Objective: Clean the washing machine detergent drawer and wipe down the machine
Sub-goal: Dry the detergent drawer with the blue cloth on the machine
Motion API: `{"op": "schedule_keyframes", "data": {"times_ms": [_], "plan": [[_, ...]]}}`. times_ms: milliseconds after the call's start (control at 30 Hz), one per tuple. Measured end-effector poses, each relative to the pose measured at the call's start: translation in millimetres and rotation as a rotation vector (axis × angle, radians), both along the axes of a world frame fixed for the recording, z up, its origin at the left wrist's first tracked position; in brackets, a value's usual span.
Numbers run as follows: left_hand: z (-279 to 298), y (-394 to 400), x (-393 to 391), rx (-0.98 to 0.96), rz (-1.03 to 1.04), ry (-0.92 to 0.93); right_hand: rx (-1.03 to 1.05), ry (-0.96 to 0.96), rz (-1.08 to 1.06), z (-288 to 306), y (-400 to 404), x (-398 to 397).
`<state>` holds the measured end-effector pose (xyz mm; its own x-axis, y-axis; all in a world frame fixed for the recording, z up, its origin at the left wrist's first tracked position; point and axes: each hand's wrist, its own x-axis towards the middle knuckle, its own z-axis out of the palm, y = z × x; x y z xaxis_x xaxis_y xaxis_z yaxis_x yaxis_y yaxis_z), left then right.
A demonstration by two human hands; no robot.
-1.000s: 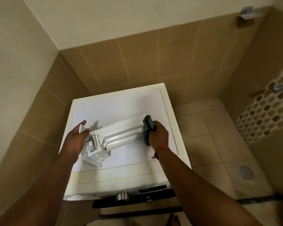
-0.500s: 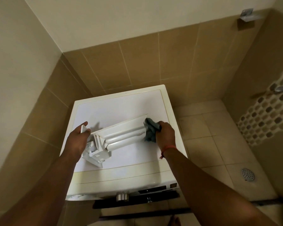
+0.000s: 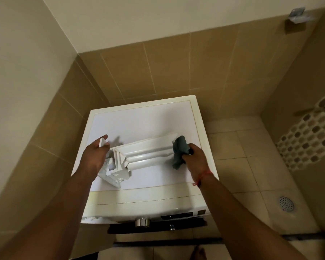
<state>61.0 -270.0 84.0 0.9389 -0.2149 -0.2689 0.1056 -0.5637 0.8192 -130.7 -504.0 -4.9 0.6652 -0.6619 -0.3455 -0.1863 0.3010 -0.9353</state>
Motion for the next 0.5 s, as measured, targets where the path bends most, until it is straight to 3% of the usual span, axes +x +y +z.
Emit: {"op": "schedule_keyframes", "data": {"times_ms": [133,333,400,500], "plan": [[3,-4,-5,-0.051,0.003,0.013,0.223,-0.051,-0.177,-10,-7,-25],[10,-6,-10,-0.054,0.007,0.043,0.409,0.091,-0.067,-2,-18,-28],[10,-7,-10,-0.056,0.012,0.072,0.189,0.239,0.063,5,-23,-26],[10,-7,-11,-0.08,0.008,0.085,-0.343,0.541,0.213,14,-23,-26]]}}
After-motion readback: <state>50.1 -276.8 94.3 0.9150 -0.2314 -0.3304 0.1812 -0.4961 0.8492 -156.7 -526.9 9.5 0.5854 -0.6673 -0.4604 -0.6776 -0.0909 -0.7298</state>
